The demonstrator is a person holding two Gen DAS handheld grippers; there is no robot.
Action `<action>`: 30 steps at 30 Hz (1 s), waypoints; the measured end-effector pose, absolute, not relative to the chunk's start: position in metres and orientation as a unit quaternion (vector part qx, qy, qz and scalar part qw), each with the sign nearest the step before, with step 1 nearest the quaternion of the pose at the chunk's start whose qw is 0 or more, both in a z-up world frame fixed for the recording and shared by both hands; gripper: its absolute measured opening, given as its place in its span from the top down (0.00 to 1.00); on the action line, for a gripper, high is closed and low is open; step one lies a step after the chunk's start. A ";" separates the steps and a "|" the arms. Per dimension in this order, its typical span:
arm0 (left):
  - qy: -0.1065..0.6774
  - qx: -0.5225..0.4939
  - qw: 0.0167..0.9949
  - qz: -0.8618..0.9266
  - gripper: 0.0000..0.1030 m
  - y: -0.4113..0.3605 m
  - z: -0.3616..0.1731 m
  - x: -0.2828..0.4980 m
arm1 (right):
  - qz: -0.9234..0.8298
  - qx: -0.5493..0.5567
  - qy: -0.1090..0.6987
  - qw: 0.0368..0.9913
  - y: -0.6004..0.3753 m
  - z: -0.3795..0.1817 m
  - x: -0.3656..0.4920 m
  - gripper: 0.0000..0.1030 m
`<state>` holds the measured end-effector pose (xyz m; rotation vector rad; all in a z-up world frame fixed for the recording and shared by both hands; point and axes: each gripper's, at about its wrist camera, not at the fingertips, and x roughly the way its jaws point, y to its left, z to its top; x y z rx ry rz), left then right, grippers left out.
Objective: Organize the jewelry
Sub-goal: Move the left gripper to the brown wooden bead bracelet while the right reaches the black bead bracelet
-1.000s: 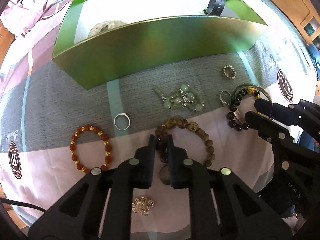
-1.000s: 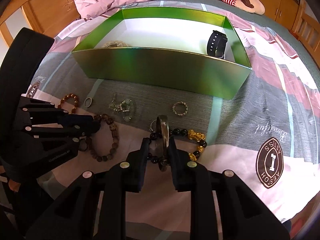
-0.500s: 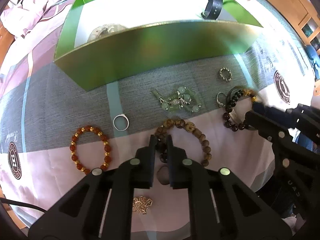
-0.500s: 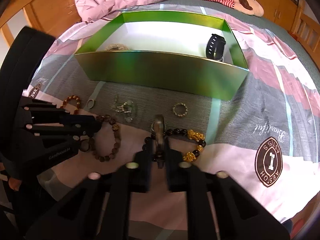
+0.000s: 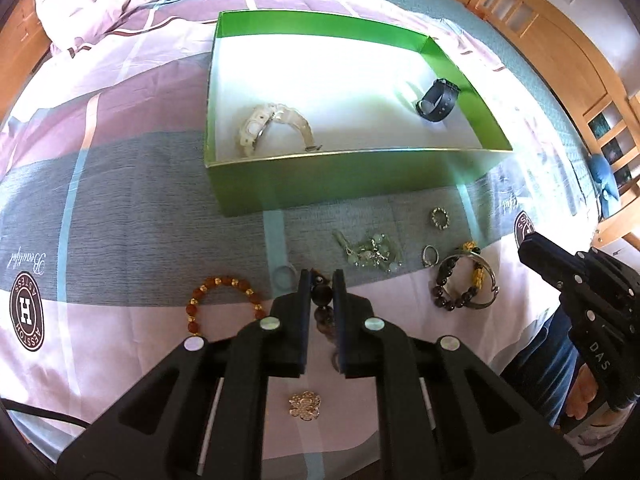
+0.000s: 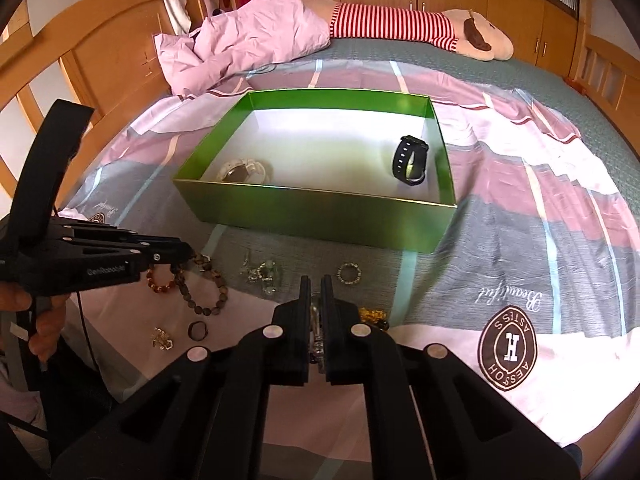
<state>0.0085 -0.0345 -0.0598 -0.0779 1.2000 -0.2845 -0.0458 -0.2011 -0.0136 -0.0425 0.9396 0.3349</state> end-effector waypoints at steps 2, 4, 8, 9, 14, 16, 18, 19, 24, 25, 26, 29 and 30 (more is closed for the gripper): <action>0.564 -0.037 0.815 -0.130 0.89 -0.035 -0.059 0.009 | 0.148 -0.019 0.463 0.874 -0.205 -0.020 -0.043 0.94; 0.565 -0.035 0.814 -0.130 0.89 -0.035 -0.060 0.009 | 0.139 -0.008 0.481 0.866 -0.212 -0.030 -0.039 0.89; 0.569 -0.031 0.812 -0.128 0.89 -0.040 -0.067 0.008 | 0.147 -0.001 0.492 0.858 -0.211 -0.039 -0.040 0.54; 0.570 -0.031 0.811 -0.128 0.89 -0.041 -0.068 0.009 | 0.148 -0.003 0.489 0.860 -0.208 -0.039 -0.041 0.51; 0.572 -0.028 0.810 -0.129 0.89 -0.043 -0.070 0.011 | 0.167 -0.046 0.491 0.854 -0.188 -0.048 -0.044 0.56; 0.572 -0.027 0.810 -0.130 0.89 -0.044 -0.071 0.011 | 0.176 -0.054 0.501 0.846 -0.182 -0.055 -0.045 0.88; 0.572 -0.027 0.809 -0.130 0.89 -0.044 -0.071 0.011 | 0.203 -0.034 0.506 0.838 -0.180 -0.057 -0.047 0.92; 0.572 -0.027 0.809 -0.129 0.89 -0.044 -0.071 0.011 | 0.212 -0.030 0.499 0.840 -0.179 -0.054 -0.048 0.92; 0.574 -0.026 0.808 -0.130 0.89 -0.044 -0.073 0.012 | 0.202 -0.050 0.466 0.860 -0.181 -0.036 -0.050 0.60; 0.574 -0.026 0.808 -0.129 0.89 -0.044 -0.073 0.011 | 0.187 -0.033 0.462 0.866 -0.190 -0.032 -0.048 0.41; 0.574 -0.027 0.808 -0.128 0.89 -0.043 -0.073 0.011 | 0.179 -0.011 0.455 0.872 -0.199 -0.030 -0.047 0.41; 0.578 -0.026 0.806 -0.126 0.89 -0.043 -0.076 0.013 | 0.136 -0.002 0.493 0.860 -0.215 -0.043 -0.033 0.43; 0.580 -0.025 0.805 -0.125 0.89 -0.044 -0.078 0.013 | 0.124 -0.014 0.505 0.854 -0.216 -0.051 -0.031 0.45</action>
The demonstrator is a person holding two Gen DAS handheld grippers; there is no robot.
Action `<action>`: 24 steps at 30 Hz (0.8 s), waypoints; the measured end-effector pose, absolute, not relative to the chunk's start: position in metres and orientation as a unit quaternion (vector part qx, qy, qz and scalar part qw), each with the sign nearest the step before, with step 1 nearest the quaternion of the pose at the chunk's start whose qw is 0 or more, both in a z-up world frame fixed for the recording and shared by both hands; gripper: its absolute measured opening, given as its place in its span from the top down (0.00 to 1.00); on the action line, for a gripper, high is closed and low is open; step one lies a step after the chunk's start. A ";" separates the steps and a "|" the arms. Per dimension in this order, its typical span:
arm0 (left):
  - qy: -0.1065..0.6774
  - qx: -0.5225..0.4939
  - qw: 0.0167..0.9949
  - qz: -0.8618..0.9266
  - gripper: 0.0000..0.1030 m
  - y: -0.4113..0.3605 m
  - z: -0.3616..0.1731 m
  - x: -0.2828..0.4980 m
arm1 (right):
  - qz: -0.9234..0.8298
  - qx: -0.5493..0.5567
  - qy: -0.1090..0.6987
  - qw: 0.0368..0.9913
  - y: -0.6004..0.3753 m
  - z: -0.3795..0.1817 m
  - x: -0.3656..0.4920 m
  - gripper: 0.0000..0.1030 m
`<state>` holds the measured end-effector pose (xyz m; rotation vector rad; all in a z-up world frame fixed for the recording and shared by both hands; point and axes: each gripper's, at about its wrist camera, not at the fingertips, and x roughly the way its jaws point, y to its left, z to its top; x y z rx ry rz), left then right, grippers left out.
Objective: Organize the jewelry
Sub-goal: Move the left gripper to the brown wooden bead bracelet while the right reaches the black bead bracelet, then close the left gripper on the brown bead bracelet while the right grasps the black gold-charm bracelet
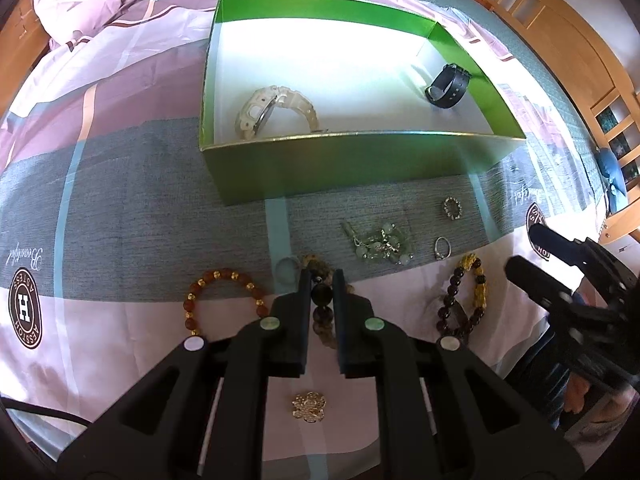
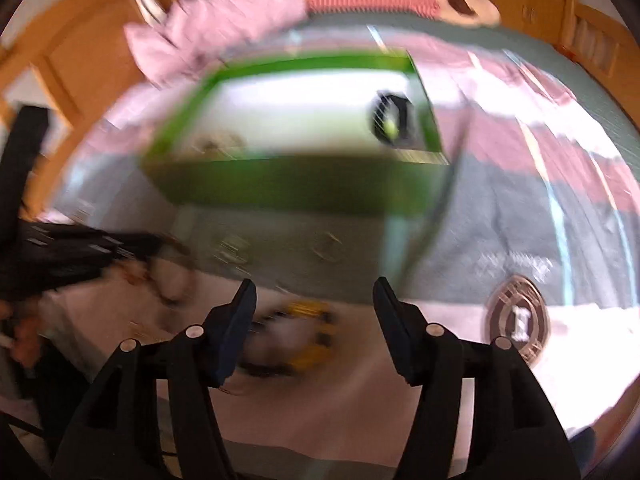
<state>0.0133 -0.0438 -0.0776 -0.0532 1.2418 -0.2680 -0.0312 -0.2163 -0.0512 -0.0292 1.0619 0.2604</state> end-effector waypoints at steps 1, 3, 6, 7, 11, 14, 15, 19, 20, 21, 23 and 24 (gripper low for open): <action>0.582 -0.024 0.803 -0.125 0.89 -0.045 -0.079 0.014 | 0.123 -0.015 0.514 0.849 -0.217 -0.058 -0.030 0.46; 0.589 -0.023 0.799 -0.123 0.89 -0.046 -0.084 0.016 | 0.138 -0.004 0.528 0.838 -0.216 -0.069 -0.031 0.46; 0.599 -0.023 0.791 -0.120 0.89 -0.046 -0.092 0.018 | 0.147 -0.018 0.538 0.829 -0.206 -0.079 -0.031 0.50; 0.603 -0.023 0.789 -0.119 0.88 -0.046 -0.095 0.019 | 0.154 -0.027 0.545 0.824 -0.200 -0.085 -0.031 0.55; 0.615 -0.016 0.780 -0.116 0.85 -0.049 -0.105 0.021 | 0.161 -0.044 0.547 0.820 -0.189 -0.094 -0.035 0.89; 0.624 -0.006 0.773 -0.118 0.78 -0.055 -0.113 0.021 | 0.166 -0.043 0.547 0.820 -0.189 -0.092 -0.035 0.90; 0.625 -0.003 0.772 -0.118 0.77 -0.055 -0.115 0.022 | 0.167 -0.039 0.548 0.819 -0.189 -0.093 -0.035 0.90; 0.624 -0.013 0.771 -0.122 0.69 -0.054 -0.115 0.022 | 0.167 -0.032 0.549 0.818 -0.194 -0.094 -0.036 0.90; 0.624 -0.017 0.772 -0.121 0.67 -0.052 -0.114 0.022 | 0.166 -0.032 0.549 0.819 -0.194 -0.093 -0.037 0.89; 0.623 -0.026 0.772 -0.122 0.64 -0.048 -0.112 0.022 | 0.166 -0.032 0.548 0.819 -0.196 -0.093 -0.040 0.89; 0.617 -0.051 0.775 -0.126 0.63 -0.037 -0.106 0.024 | 0.165 -0.034 0.547 0.820 -0.196 -0.093 -0.039 0.89; 0.614 -0.060 0.777 -0.124 0.63 -0.031 -0.105 0.024 | 0.165 -0.033 0.547 0.820 -0.197 -0.093 -0.040 0.89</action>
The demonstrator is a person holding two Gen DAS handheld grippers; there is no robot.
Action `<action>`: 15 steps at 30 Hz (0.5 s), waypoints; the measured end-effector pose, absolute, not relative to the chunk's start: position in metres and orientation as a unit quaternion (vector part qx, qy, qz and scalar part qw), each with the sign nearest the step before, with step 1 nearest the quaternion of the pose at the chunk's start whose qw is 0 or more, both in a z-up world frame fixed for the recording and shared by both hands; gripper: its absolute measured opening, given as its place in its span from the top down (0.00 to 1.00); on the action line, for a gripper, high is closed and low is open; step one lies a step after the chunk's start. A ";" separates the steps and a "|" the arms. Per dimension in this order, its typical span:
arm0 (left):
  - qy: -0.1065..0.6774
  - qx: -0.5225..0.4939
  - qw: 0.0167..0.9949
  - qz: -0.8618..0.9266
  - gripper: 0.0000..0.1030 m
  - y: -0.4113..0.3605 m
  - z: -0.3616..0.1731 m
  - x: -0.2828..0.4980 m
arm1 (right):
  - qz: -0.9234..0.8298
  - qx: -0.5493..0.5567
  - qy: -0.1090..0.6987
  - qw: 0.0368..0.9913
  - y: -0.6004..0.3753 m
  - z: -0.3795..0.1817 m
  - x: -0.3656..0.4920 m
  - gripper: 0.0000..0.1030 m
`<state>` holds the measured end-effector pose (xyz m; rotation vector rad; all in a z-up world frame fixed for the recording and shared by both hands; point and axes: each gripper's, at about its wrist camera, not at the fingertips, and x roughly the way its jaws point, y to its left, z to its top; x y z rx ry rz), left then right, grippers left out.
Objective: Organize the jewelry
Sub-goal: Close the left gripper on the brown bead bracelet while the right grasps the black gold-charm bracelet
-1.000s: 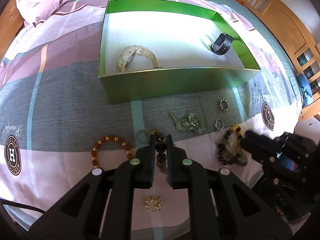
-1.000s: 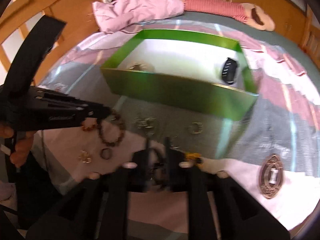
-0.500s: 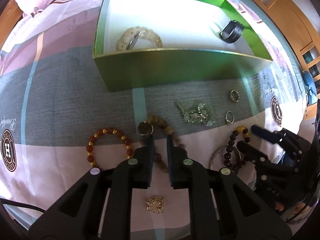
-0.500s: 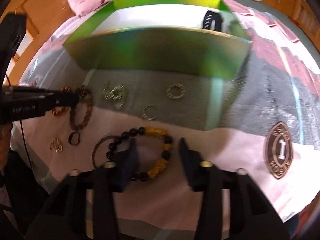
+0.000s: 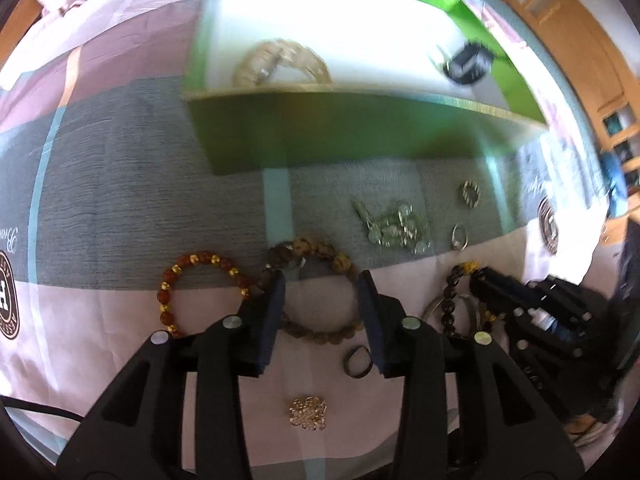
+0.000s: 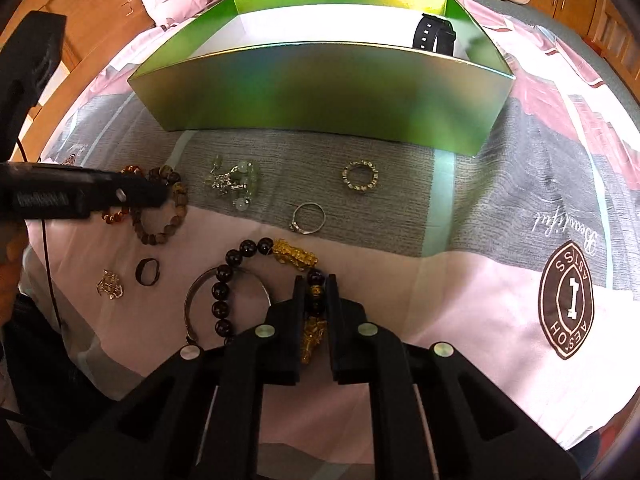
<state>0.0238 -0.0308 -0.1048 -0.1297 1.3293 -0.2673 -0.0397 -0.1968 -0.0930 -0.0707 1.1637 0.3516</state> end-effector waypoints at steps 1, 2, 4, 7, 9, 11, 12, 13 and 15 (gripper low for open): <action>0.614 -0.064 0.778 -0.121 0.63 -0.027 -0.104 0.023 | 0.165 -0.033 0.547 0.820 -0.196 -0.093 -0.039 0.89; 0.614 -0.070 0.778 -0.117 0.63 -0.022 -0.104 0.024 | 0.164 -0.033 0.547 0.820 -0.194 -0.093 -0.039 0.89; 0.614 -0.076 0.777 -0.115 0.63 -0.019 -0.104 0.026 | 0.162 -0.031 0.547 0.821 -0.194 -0.093 -0.038 0.89; 0.615 -0.075 0.777 -0.114 0.63 -0.018 -0.104 0.026 | 0.159 -0.026 0.544 0.823 -0.196 -0.091 -0.037 0.89; 0.612 -0.078 0.778 -0.114 0.63 -0.014 -0.102 0.027 | 0.159 -0.021 0.544 0.824 -0.198 -0.091 -0.036 0.89; 0.609 -0.084 0.780 -0.115 0.63 -0.012 -0.098 0.030 | 0.157 -0.021 0.545 0.824 -0.200 -0.091 -0.035 0.85; 0.608 -0.087 0.781 -0.114 0.63 -0.010 -0.096 0.029 | 0.156 -0.021 0.545 0.823 -0.202 -0.092 -0.035 0.84; 0.608 -0.091 0.781 -0.109 0.63 -0.006 -0.096 0.030 | 0.156 -0.019 0.546 0.823 -0.203 -0.092 -0.034 0.84; 0.609 -0.094 0.781 -0.101 0.62 -0.001 -0.097 0.031 | 0.156 -0.016 0.547 0.823 -0.205 -0.093 -0.034 0.84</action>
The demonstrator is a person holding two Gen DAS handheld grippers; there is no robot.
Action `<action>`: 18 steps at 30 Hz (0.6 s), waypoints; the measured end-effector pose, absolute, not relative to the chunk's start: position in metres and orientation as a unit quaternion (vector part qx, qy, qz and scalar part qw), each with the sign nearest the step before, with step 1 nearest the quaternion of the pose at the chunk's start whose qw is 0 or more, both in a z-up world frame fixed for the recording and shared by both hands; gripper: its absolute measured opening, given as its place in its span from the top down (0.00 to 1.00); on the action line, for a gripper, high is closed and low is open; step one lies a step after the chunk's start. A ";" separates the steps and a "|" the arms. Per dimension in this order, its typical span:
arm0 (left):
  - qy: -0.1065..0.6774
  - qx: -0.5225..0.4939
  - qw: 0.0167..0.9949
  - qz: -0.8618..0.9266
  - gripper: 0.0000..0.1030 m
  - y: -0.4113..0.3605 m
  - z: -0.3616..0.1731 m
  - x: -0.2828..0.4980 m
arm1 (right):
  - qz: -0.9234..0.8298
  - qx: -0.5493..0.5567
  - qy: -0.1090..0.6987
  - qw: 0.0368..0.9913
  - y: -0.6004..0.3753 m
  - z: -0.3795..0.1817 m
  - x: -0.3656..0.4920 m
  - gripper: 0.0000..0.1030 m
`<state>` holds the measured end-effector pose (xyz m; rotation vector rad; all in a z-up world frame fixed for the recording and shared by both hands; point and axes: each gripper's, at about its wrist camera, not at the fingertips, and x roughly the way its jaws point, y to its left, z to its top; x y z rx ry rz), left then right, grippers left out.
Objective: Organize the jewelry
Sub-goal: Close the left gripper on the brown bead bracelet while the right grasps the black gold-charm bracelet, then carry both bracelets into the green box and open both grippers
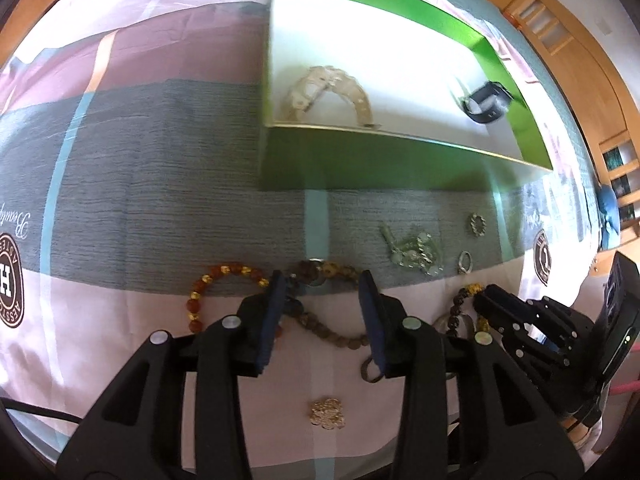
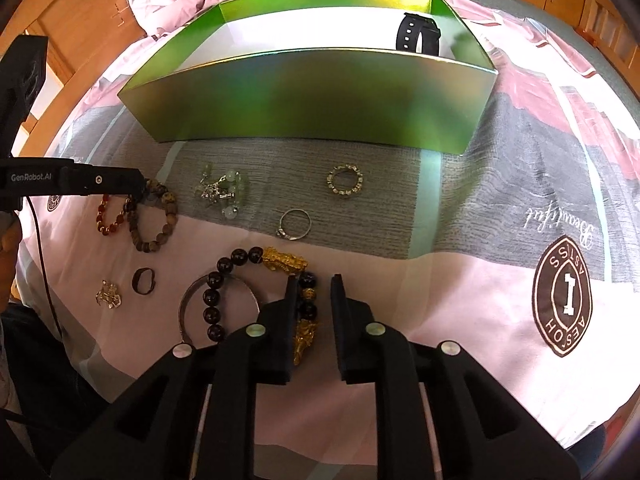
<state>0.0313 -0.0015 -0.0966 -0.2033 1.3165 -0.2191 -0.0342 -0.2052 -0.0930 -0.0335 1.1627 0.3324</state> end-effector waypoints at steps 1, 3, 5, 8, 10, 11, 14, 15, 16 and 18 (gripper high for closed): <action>0.612 -0.093 0.780 -0.096 0.62 0.000 -0.099 0.032 | 0.157 -0.016 0.547 0.822 -0.205 -0.093 -0.034 0.84; 0.617 -0.084 0.777 -0.092 0.62 -0.003 -0.103 0.033 | 0.157 -0.018 0.547 0.822 -0.205 -0.094 -0.033 0.84; 0.619 -0.066 0.777 -0.092 0.63 -0.011 -0.106 0.034 | 0.157 -0.023 0.546 0.823 -0.203 -0.095 -0.033 0.83; 0.621 -0.053 0.776 -0.101 0.78 -0.020 -0.107 0.034 | 0.157 -0.027 0.544 0.824 -0.201 -0.096 -0.033 0.83; 0.622 -0.044 0.775 -0.097 0.89 -0.024 -0.110 0.034 | 0.159 -0.031 0.541 0.825 -0.200 -0.096 -0.034 0.83; 0.621 -0.043 0.777 -0.098 0.89 -0.024 -0.109 0.034 | 0.159 -0.036 0.539 0.826 -0.199 -0.096 -0.035 0.83; 0.610 -0.052 0.783 -0.111 0.89 -0.025 -0.102 0.033 | 0.170 -0.038 0.537 0.825 -0.197 -0.094 -0.037 0.91; 0.608 -0.054 0.784 -0.114 0.89 -0.024 -0.100 0.032 | 0.170 -0.036 0.537 0.825 -0.196 -0.093 -0.038 0.91; 0.605 -0.057 0.785 -0.116 0.89 -0.024 -0.098 0.032 | 0.170 -0.031 0.536 0.826 -0.196 -0.090 -0.039 0.91; 0.600 -0.063 0.789 -0.117 0.89 -0.021 -0.093 0.030 | 0.172 -0.021 0.527 0.832 -0.199 -0.080 -0.040 0.91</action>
